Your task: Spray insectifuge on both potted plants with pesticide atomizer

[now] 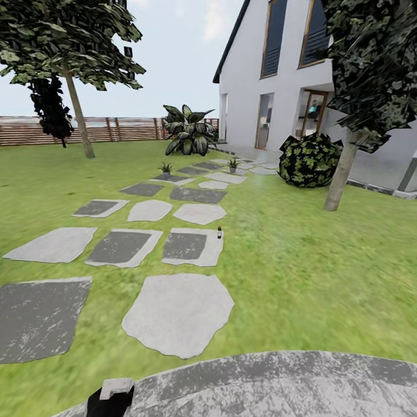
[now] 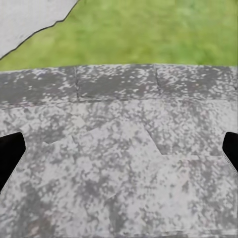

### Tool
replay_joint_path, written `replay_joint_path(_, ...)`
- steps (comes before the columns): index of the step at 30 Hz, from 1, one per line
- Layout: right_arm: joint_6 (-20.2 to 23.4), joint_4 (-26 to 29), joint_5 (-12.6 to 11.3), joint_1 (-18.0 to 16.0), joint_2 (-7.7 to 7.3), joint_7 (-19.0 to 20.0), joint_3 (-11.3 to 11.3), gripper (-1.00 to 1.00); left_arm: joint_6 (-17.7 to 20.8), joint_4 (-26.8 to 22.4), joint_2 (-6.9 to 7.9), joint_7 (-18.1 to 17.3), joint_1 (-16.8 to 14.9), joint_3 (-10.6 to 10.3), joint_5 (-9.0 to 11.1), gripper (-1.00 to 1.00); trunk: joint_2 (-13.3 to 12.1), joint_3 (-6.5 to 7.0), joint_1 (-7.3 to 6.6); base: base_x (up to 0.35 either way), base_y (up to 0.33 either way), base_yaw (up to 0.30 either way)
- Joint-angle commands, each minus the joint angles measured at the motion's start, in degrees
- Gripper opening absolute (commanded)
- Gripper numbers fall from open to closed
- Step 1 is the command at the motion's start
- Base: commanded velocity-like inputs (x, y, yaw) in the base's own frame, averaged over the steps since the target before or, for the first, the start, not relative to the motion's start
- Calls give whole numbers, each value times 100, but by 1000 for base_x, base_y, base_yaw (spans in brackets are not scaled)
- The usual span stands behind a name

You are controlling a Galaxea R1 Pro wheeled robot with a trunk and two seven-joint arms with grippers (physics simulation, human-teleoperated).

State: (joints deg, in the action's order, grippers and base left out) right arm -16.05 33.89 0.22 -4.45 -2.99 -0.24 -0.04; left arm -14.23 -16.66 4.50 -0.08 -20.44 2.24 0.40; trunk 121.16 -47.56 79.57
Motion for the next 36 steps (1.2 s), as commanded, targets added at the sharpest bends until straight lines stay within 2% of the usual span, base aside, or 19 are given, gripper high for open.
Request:
replay_joint_path(1,-18,-4,3,-3,0,-2,1,100,-19,5,-1,-1,-3,14,4,100,2,-5,3,339,0,-4)
replay_joint_path(36,-21,-14,9,-3,22,-2,10,100,-19,14,-2,-1,-3,5,-11,100,2,-5,3,339,0,0)
